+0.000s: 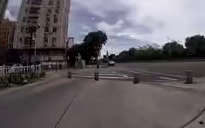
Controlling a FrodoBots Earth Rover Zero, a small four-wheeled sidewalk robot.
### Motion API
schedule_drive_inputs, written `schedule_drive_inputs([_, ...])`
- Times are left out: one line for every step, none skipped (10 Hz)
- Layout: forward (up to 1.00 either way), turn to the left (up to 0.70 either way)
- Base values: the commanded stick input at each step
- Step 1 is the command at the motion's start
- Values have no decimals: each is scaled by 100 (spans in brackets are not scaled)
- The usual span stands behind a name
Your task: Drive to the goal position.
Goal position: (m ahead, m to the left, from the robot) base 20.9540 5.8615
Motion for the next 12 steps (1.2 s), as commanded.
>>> schedule_drive_inputs([70,0])
schedule_drive_inputs([70,0])
schedule_drive_inputs([70,0])
schedule_drive_inputs([70,0])
schedule_drive_inputs([70,0])
schedule_drive_inputs([70,0])
schedule_drive_inputs([70,0])
schedule_drive_inputs([70,0])
schedule_drive_inputs([70,0])
schedule_drive_inputs([70,0])
schedule_drive_inputs([70,0])
schedule_drive_inputs([70,0])
